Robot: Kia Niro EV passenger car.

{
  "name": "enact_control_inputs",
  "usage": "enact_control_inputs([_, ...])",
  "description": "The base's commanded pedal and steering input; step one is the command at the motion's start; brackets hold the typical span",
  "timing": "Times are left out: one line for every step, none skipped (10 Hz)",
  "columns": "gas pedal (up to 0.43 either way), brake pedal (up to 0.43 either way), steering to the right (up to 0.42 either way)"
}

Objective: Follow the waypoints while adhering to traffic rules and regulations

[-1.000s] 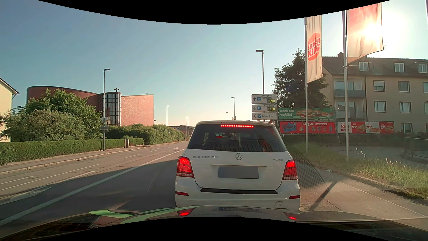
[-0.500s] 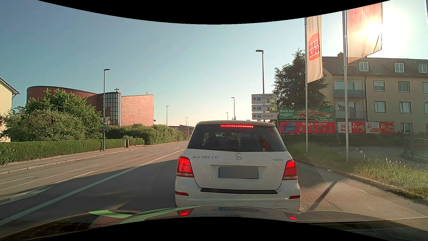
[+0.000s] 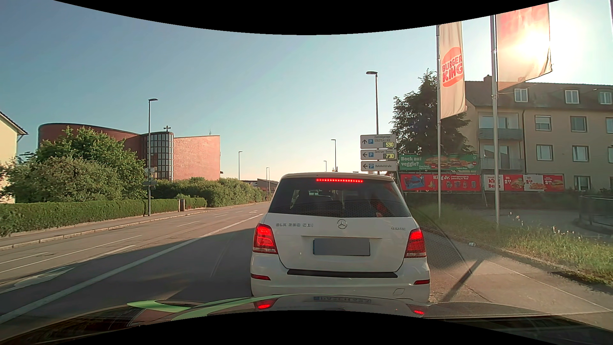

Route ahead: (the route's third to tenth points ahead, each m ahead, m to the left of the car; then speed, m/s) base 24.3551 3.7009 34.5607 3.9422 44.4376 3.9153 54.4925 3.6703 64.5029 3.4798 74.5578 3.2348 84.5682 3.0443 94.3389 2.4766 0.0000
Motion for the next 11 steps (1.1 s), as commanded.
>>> enact_control_inputs([0.000, 0.280, -0.003])
enact_control_inputs([0.000, 0.280, -0.003])
enact_control_inputs([0.000, 0.280, -0.003])
enact_control_inputs([0.000, 0.280, -0.003])
enact_control_inputs([0.000, 0.280, -0.003])
enact_control_inputs([0.000, 0.280, -0.003])
enact_control_inputs([0.000, 0.280, -0.003])
enact_control_inputs([0.000, 0.280, -0.003])
enact_control_inputs([0.000, 0.287, -0.003])
enact_control_inputs([0.000, 0.280, -0.003])
enact_control_inputs([0.000, 0.280, -0.003])
